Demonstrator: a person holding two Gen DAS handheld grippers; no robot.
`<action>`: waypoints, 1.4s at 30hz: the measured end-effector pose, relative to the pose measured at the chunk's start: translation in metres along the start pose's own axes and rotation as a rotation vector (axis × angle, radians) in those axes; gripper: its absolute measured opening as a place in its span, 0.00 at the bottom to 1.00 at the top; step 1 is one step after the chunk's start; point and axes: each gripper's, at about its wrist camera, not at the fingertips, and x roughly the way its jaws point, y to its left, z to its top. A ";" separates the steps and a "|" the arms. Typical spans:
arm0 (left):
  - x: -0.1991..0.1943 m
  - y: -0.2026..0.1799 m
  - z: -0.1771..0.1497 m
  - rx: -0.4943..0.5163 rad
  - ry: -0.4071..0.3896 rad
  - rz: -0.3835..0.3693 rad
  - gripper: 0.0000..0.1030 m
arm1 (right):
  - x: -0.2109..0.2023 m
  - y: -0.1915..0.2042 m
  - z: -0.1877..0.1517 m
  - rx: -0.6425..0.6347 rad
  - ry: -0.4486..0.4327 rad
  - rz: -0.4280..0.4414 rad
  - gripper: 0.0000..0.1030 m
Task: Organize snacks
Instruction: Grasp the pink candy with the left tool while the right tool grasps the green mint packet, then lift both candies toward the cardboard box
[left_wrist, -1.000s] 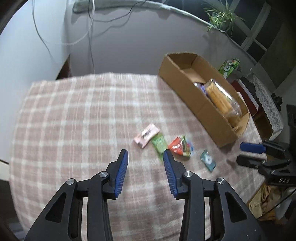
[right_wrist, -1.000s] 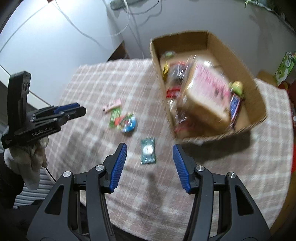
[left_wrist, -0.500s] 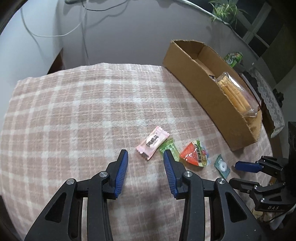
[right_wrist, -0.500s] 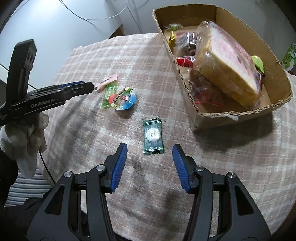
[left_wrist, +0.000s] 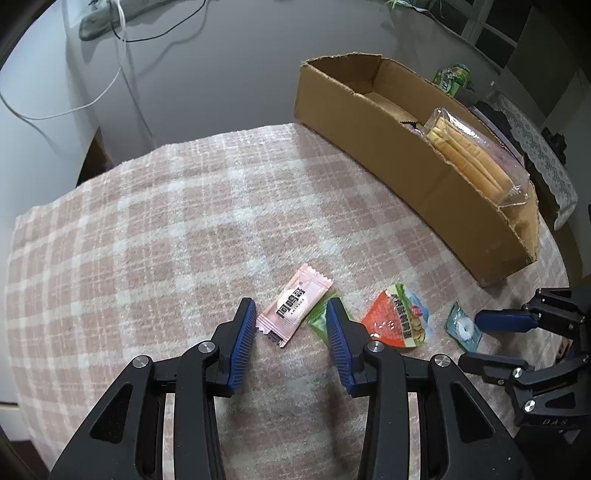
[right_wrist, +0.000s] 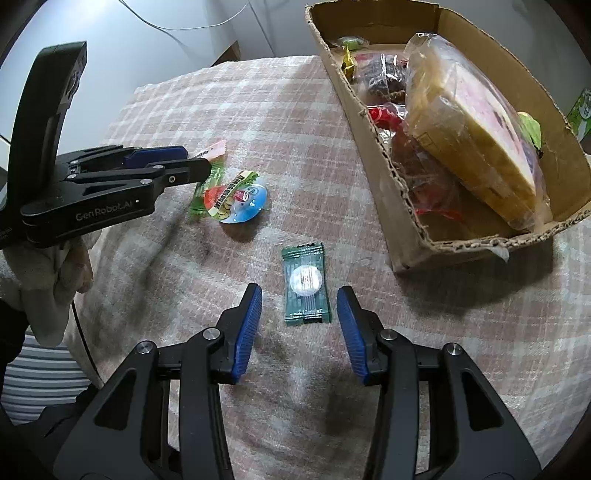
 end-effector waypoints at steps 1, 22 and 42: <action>0.000 -0.001 0.002 0.011 -0.001 0.004 0.37 | 0.001 0.001 0.000 -0.006 0.000 -0.007 0.43; 0.001 0.008 0.007 -0.019 -0.033 0.007 0.17 | 0.004 0.009 0.001 -0.052 0.009 -0.036 0.25; -0.042 0.002 0.022 -0.065 -0.142 -0.048 0.17 | -0.079 -0.013 0.008 0.001 -0.131 0.030 0.24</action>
